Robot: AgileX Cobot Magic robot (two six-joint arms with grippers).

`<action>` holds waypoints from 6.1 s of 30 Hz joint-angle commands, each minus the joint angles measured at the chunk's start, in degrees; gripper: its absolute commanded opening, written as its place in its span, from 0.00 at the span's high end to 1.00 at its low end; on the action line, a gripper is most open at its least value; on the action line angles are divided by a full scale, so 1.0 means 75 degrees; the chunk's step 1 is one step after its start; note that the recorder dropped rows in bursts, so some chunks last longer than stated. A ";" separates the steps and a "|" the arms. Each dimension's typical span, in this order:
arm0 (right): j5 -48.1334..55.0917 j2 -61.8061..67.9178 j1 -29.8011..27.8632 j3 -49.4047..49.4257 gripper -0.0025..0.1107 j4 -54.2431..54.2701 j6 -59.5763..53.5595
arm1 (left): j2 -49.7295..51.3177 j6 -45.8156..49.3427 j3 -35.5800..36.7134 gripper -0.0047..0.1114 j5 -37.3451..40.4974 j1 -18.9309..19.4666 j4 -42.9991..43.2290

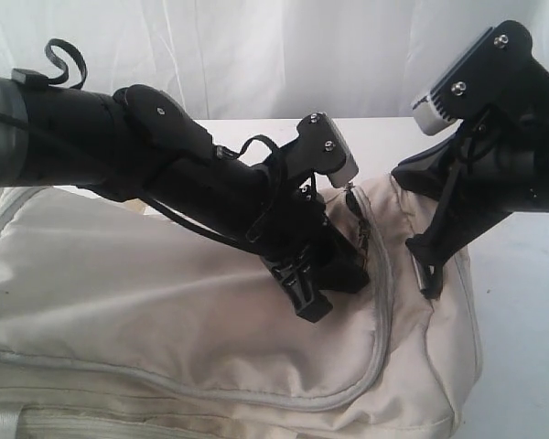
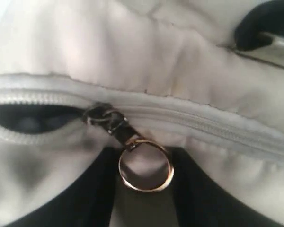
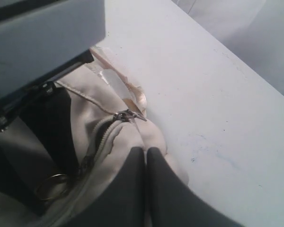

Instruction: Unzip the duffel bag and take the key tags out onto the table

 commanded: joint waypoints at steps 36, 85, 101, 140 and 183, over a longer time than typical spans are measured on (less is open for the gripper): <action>-0.0419 -0.0081 -0.0003 -0.0035 0.98 0.0054 0.0000 | -0.0980 -0.0497 0.0021 0.73 0.5924 -0.0058 -0.0120; 0.4744 -0.2585 -0.0003 -0.0203 0.50 -0.0040 -0.1454 | -0.3111 -0.2384 0.2094 0.59 0.5832 -0.0058 -0.0502; 0.5350 -0.2849 -0.0003 -0.0070 0.50 0.0042 -0.1330 | -0.3051 -0.2419 0.3402 0.44 0.2866 -0.1237 -0.1725; 0.5025 -0.2849 -0.0003 0.0140 0.51 -0.0091 -0.1330 | -0.3062 -0.2981 0.3516 0.44 0.1018 -0.1289 -0.0744; 0.5102 -0.2849 0.0072 0.0140 0.51 -0.0067 -0.1405 | -0.2312 -0.2981 0.3516 0.96 0.1236 -0.1289 -0.1482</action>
